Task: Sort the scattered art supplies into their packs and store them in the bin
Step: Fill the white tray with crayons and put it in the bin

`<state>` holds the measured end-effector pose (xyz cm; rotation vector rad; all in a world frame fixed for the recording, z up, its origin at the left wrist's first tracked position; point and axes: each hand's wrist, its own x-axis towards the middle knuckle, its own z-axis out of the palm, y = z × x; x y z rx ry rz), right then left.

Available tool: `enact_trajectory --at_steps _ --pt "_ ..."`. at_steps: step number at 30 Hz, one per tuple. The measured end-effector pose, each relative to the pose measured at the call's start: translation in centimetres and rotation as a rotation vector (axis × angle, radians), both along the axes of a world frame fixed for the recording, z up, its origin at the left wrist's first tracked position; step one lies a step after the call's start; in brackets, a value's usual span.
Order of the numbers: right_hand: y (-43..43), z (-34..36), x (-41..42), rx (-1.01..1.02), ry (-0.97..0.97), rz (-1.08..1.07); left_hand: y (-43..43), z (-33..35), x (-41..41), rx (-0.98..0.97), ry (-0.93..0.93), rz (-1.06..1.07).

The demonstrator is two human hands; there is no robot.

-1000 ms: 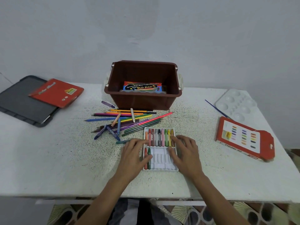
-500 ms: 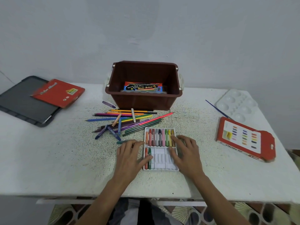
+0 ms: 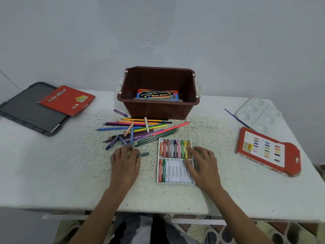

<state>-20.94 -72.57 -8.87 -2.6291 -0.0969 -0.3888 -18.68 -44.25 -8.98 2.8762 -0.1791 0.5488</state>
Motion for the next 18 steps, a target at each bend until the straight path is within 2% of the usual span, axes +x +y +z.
enact_trajectory --at_steps 5,8,13,18 --pt "0.0 0.1 -0.1 -0.006 0.0 -0.006 -0.7 0.8 -0.3 -0.062 0.047 -0.088" --pt "0.0 0.1 0.0 -0.007 0.005 -0.005 -1.5 2.1 -0.6 -0.304 0.164 -0.119" --pt "0.0 0.0 0.0 -0.007 0.015 -0.007 -3.5 5.5 -1.4 -0.894 0.396 -0.059" --pt "0.0 0.0 0.0 -0.003 0.012 -0.007 -4.8 6.7 -1.7 -0.988 0.534 -0.158"
